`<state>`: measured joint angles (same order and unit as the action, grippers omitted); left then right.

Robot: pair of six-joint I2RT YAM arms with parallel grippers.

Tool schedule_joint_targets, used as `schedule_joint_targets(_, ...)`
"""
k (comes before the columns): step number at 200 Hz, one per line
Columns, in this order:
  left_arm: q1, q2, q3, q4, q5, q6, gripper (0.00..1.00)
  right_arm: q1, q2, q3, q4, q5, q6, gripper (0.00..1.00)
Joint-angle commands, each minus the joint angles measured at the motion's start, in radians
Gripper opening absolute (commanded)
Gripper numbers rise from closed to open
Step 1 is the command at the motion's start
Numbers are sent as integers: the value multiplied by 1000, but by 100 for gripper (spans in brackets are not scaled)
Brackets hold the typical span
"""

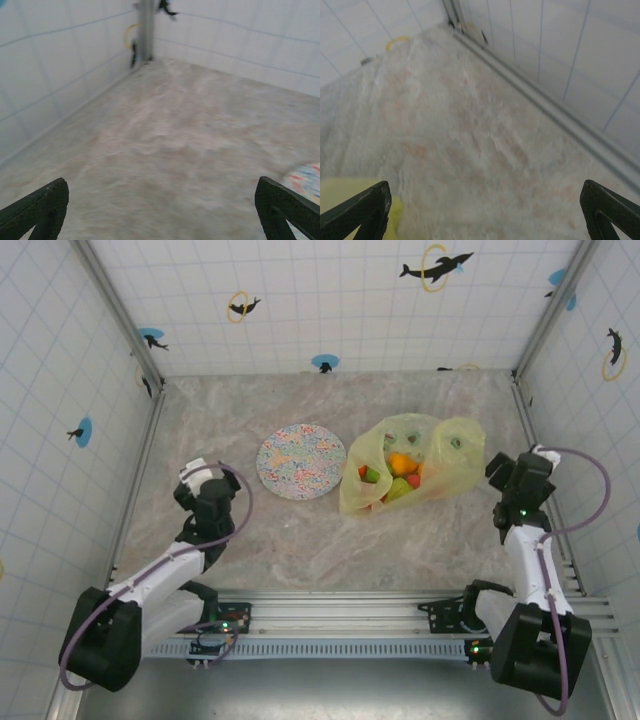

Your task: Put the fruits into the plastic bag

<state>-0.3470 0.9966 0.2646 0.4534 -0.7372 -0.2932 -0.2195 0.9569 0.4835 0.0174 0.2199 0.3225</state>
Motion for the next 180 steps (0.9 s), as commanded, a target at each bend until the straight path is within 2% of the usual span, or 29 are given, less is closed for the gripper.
schedule_joint_targets(1,52,28,-57,136,10,82,97,31,17,-74,179,-23,12,99)
schedule_joint_targets(37,94,107,-124,280,53,149,97,128,97,-148,290,-12,-33,99)
schedule_joint_targets(67,126,189,-174,405,146,195,98,186,160,-188,363,-32,-65,99)
schedule_joint_targets(115,189,339,-209,544,294,200,97,198,185,-292,541,-63,-67,99)
schedule_joint_targets(129,196,378,-207,579,307,213,98,201,197,-307,570,-66,-78,99)
schedule_joint_targets(149,205,400,-197,591,317,250,98,206,217,-338,639,-71,-92,99)
schedule_joint_targets(180,238,426,-220,681,405,283,98,217,251,-392,768,-82,-103,99)
